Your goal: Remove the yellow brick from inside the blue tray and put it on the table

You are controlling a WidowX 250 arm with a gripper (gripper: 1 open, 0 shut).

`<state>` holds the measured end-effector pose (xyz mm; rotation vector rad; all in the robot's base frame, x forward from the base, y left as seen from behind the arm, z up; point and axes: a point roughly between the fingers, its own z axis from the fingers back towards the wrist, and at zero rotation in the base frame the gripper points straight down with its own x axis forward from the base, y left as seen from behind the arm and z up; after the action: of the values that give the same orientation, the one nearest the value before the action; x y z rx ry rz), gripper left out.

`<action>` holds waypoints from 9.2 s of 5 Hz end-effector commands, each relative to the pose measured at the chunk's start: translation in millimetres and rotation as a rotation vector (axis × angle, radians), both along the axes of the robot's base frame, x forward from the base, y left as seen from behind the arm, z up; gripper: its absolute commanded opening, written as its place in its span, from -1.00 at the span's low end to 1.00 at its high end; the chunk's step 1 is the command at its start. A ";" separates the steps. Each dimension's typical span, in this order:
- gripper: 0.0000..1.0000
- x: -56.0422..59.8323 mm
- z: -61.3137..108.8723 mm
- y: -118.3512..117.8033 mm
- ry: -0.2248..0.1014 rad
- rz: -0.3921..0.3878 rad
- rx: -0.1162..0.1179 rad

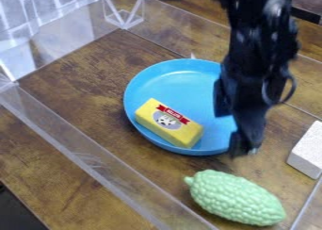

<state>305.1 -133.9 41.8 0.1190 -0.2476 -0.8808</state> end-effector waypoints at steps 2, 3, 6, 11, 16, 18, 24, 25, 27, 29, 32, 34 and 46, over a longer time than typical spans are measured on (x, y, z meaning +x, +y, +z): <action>1.00 -8.8 -16.9 -21.7 0.005 -0.080 -0.015; 1.00 -10.7 -20.7 -23.8 0.013 -0.085 -0.014; 1.00 -16.5 -28.0 -30.0 0.031 -0.104 -0.011; 1.00 -20.4 -30.9 -40.4 0.072 -0.118 0.006; 1.00 -13.2 -28.2 -41.7 0.136 -0.119 0.034; 1.00 -11.5 -27.2 -40.2 0.163 -0.121 0.049; 1.00 -6.3 -23.1 -39.2 0.234 -0.122 0.100; 1.00 -5.4 -23.3 -39.2 0.245 -0.122 0.108; -1.00 -3.9 -24.3 -38.6 0.261 -0.125 0.126; -1.00 -7.6 -20.4 -35.5 0.275 -0.136 0.147; -1.00 -9.2 -8.1 -31.7 0.263 -0.121 0.154; -1.00 -10.0 1.3 -28.8 0.254 -0.116 0.160; -1.00 -22.1 32.5 -9.2 0.249 -0.126 0.203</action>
<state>279.1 -143.6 49.6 0.1897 0.1471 -1.0322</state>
